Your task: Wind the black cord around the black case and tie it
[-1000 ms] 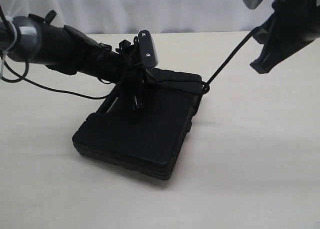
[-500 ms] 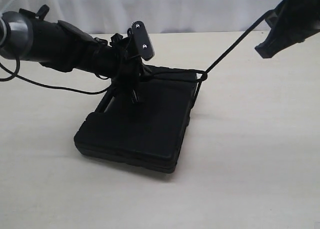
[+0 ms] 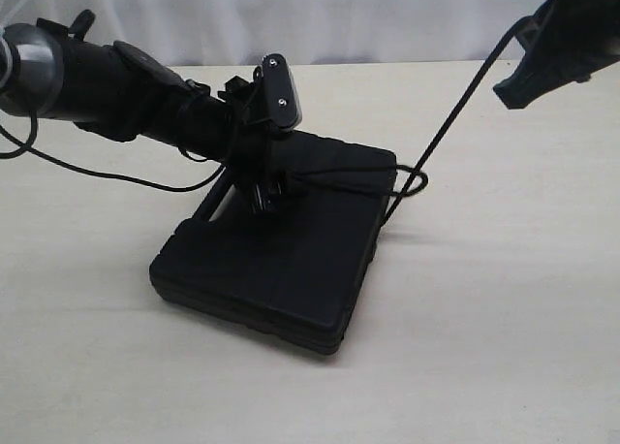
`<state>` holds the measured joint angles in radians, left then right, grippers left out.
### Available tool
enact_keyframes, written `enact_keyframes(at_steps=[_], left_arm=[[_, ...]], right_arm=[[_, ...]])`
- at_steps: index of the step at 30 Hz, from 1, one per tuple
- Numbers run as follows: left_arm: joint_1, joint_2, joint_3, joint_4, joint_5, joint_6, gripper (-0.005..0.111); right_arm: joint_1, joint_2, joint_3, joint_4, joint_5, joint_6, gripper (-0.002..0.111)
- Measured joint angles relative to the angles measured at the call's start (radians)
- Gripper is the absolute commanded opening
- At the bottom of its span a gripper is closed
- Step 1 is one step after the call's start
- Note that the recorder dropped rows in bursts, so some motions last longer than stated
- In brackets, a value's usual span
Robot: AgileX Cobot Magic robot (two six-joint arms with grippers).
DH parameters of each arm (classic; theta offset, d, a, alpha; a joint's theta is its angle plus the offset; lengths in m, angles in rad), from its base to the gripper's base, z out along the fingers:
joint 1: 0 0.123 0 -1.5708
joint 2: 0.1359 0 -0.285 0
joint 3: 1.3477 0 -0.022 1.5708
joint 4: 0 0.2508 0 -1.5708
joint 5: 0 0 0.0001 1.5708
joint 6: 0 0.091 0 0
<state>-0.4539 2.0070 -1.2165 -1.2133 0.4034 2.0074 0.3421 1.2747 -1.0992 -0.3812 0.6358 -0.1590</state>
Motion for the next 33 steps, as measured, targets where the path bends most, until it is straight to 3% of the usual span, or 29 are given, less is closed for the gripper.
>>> enact_keyframes(at_steps=[6, 10, 12, 15, 20, 26, 33], left_arm=[[0.000, -0.071, 0.003, -0.015, 0.131, -0.002, 0.078], [0.000, -0.128, 0.003, -0.160, 0.279, 0.048, 0.074], [0.000, -0.133, 0.003, -0.271, 0.352, 0.094, 0.064], [0.000, -0.121, 0.003, -0.395, 0.392, 0.105, 0.038], [0.000, -0.076, 0.003, -0.500, 0.313, 0.105, 0.000], [0.000, 0.004, -0.026, -0.511, 0.303, 0.105, 0.000], [0.000, 0.083, -0.063, -0.382, 0.329, 0.105, 0.000]], right_arm=[[0.000, 0.000, 0.000, 0.000, 0.000, 0.013, 0.004], [0.000, 0.000, 0.000, 0.000, 0.000, 0.031, 0.004], [0.000, 0.000, 0.000, 0.005, 0.000, 0.036, 0.004], [0.000, 0.000, 0.000, 0.041, 0.000, 0.039, 0.004], [0.000, 0.000, 0.000, 0.063, -0.004, 0.039, 0.004], [0.000, 0.000, 0.000, 0.135, -0.023, 0.021, 0.004], [0.000, 0.000, 0.000, 0.140, -0.029, 0.019, 0.004]])
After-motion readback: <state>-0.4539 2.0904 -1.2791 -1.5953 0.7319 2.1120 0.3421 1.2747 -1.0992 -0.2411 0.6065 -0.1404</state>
